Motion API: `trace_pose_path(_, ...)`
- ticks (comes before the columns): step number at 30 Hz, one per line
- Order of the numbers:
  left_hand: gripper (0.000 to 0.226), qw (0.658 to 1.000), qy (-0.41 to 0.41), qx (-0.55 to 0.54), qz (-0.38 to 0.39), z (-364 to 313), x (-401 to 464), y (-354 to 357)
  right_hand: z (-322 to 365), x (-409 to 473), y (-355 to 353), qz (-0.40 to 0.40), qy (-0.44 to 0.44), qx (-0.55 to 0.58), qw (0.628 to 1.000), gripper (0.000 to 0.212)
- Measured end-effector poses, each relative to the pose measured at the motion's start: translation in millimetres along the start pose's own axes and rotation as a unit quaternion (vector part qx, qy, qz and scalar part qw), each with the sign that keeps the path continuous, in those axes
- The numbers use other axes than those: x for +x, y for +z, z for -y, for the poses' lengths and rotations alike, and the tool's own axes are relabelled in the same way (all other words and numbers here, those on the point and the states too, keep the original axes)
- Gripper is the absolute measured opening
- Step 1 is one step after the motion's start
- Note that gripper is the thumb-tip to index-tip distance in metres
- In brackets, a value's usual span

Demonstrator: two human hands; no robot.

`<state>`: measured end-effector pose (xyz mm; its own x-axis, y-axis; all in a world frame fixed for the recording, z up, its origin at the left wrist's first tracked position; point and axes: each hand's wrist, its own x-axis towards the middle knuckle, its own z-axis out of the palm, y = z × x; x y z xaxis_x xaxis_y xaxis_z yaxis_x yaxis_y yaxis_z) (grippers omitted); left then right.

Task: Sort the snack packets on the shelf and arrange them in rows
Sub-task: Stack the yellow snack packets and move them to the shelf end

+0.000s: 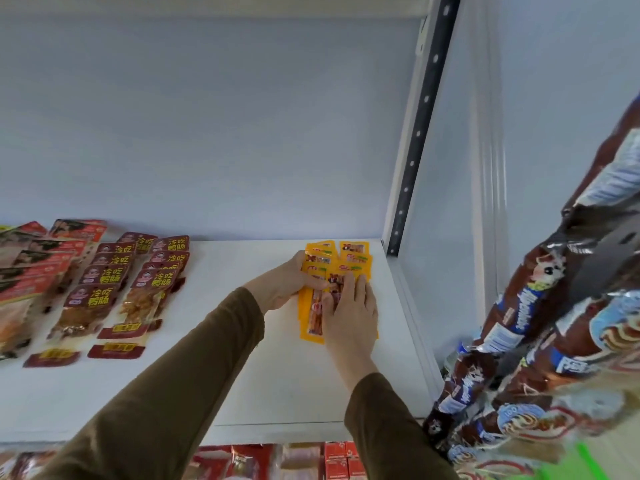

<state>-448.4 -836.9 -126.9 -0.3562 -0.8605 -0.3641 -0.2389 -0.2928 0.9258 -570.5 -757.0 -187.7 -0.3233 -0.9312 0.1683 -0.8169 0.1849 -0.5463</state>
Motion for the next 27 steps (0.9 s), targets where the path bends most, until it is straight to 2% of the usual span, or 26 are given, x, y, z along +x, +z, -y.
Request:
trace_pose_path(5, 0.073, 1.000, 0.014, 0.022, 0.015, 5.6, -6.3, -3.6, 1.0, 1.8, 1.9, -0.005, 0.010, 0.013, 1.000, 0.064)
trace_pose_path(10, 0.078, 0.999, 0.037, 0.007, -0.026, 11.9, -10.0, -10.8, 0.4, 1.7, 1.2, -0.001, 0.022, 0.018, 1.000, 0.066)
trace_pose_path(14, 0.076, 0.997, 0.064, -0.023, -0.043, 24.3, -23.2, -29.9, 3.9, -3.7, -5.6, -0.013, -0.008, -0.041, 0.999, 0.066)
trace_pose_path(19, 0.071, 0.993, 0.092, -0.036, -0.061, 36.4, -43.7, -54.4, 32.7, -2.0, -17.6, -0.081, -0.057, -0.016, 0.995, 0.056)
trace_pose_path(21, 0.069, 0.992, 0.096, -0.040, -0.070, 40.5, -53.5, -66.6, 46.2, 8.3, -19.1, -0.086, -0.070, -0.004, 0.994, 0.053)
trace_pose_path(23, 0.067, 0.991, 0.103, -0.044, -0.078, 45.4, -63.3, -78.1, 58.8, 27.2, -17.7, -0.050, -0.078, -0.024, 0.995, 0.053)
trace_pose_path(27, 0.063, 0.984, 0.125, -0.084, -0.091, 56.9, -81.0, -97.5, 79.8, 68.8, -8.5, 0.074, -0.061, -0.146, 0.985, 0.045)
